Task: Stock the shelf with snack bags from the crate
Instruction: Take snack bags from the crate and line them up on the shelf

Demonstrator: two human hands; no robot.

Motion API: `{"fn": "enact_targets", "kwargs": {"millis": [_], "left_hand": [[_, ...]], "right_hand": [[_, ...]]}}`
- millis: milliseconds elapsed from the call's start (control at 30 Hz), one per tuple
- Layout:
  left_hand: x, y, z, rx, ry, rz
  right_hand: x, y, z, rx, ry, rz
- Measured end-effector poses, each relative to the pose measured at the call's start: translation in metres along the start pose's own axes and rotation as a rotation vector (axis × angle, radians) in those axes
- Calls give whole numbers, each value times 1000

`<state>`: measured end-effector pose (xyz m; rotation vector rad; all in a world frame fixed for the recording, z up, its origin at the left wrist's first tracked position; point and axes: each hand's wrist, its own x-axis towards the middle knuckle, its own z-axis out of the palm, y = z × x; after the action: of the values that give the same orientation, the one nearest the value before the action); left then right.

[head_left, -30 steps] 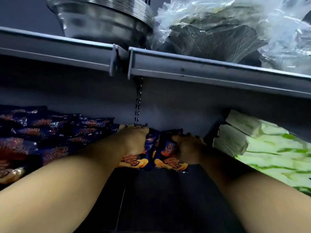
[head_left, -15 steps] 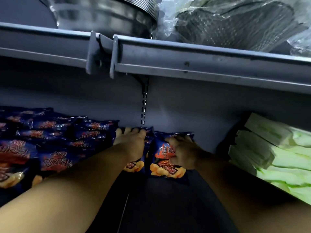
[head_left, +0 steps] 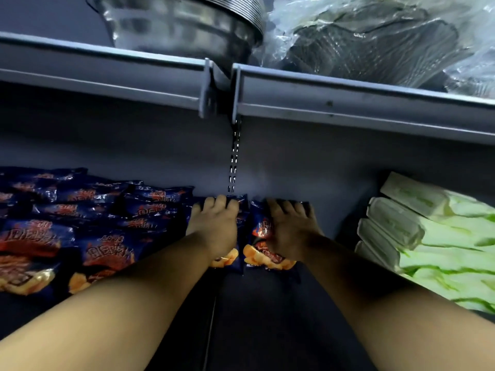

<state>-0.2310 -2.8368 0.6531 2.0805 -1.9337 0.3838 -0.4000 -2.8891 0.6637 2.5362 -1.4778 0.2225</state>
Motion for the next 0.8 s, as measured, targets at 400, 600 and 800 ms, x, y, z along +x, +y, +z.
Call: {"fn": "enact_targets", "kwargs": {"millis": [400, 600, 800], "left_hand": [[-50, -3, -31, -134, -20, 112], [-90, -10, -43, -109, 5, 144], [-137, -11, -61, -124, -46, 83]], "right_hand": [[-55, -57, -29, 52, 49, 162], [-96, -72, -38, 33, 27, 185], [-142, -97, -50, 81, 48, 187]]}}
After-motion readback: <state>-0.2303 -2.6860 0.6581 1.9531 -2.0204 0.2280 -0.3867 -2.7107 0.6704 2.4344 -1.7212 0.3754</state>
